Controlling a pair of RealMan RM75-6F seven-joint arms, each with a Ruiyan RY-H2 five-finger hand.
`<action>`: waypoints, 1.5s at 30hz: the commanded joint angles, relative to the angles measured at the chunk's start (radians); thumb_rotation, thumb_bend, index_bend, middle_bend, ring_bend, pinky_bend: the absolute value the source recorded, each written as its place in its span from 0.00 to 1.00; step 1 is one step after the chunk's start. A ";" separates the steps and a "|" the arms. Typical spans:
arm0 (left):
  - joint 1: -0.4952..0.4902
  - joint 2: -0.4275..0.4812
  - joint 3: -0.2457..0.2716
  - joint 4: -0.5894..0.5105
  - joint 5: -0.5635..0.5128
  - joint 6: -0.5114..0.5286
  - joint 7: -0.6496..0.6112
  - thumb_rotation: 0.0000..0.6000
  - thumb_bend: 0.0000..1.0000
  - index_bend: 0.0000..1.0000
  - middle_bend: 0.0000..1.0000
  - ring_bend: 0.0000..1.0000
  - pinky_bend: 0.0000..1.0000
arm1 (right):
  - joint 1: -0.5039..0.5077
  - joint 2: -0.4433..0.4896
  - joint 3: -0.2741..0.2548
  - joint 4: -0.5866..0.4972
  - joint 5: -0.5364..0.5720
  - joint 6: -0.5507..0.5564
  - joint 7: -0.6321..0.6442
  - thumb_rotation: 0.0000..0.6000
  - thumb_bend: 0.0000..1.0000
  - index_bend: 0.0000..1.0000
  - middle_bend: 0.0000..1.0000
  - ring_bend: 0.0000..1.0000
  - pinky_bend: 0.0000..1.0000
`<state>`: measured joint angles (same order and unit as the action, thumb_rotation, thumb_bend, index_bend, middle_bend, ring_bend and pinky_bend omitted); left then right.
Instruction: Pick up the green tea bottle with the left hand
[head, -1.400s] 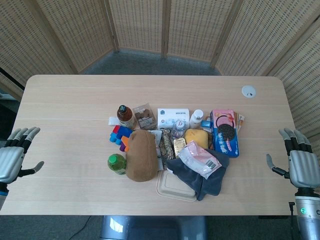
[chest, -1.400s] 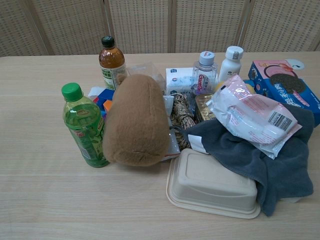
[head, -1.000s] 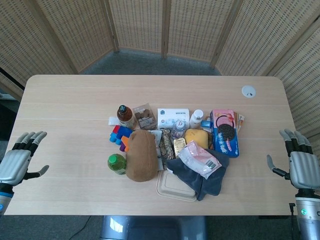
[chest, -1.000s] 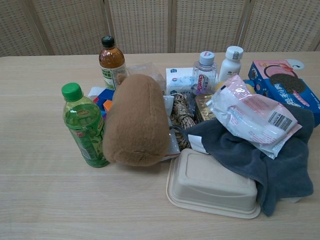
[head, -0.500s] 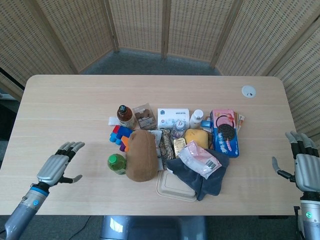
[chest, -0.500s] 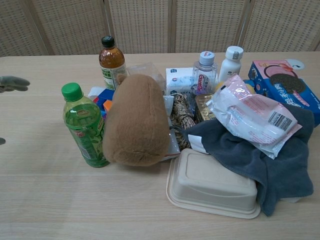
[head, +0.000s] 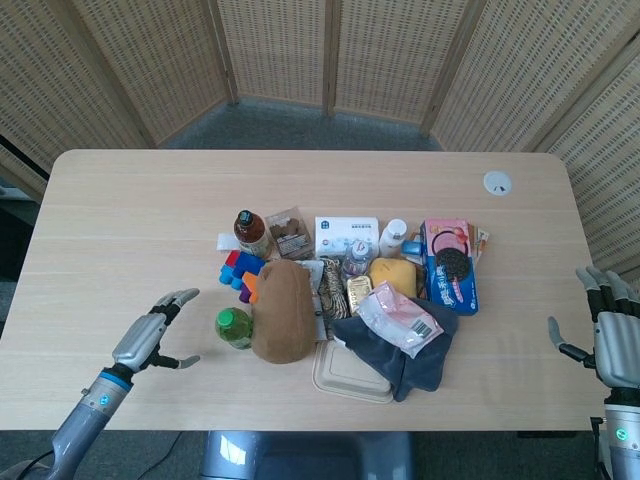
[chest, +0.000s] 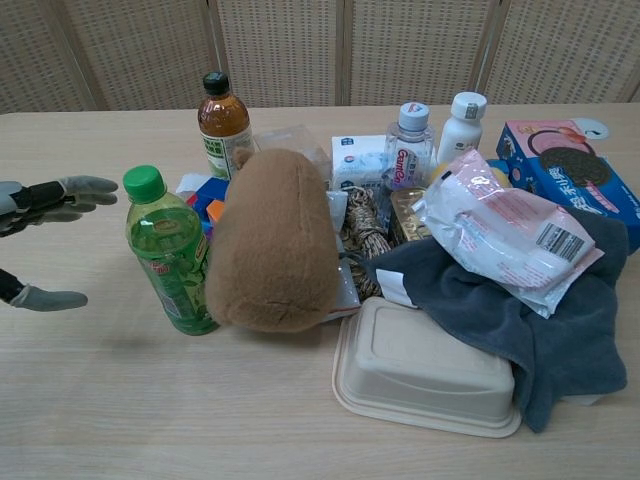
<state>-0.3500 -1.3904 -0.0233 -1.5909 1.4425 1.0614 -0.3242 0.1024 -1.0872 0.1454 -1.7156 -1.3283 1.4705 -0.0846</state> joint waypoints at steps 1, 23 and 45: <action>-0.017 -0.047 -0.006 0.033 0.006 -0.016 -0.072 1.00 0.14 0.00 0.00 0.00 0.00 | -0.001 0.001 -0.001 0.000 0.002 -0.002 0.002 0.56 0.41 0.00 0.00 0.00 0.00; -0.056 -0.306 -0.044 0.237 0.001 0.022 -0.223 1.00 0.53 0.37 0.28 0.47 0.31 | -0.014 0.015 0.005 -0.003 0.013 0.002 0.010 0.56 0.41 0.00 0.00 0.00 0.00; -0.078 -0.004 -0.217 -0.079 0.016 0.166 -0.330 1.00 0.50 0.42 0.42 0.52 0.36 | -0.013 -0.002 0.003 0.014 0.004 -0.008 0.029 0.56 0.42 0.00 0.00 0.00 0.00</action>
<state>-0.4158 -1.4184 -0.2127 -1.6392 1.4634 1.2152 -0.6512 0.0900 -1.0891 0.1490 -1.7019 -1.3240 1.4619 -0.0557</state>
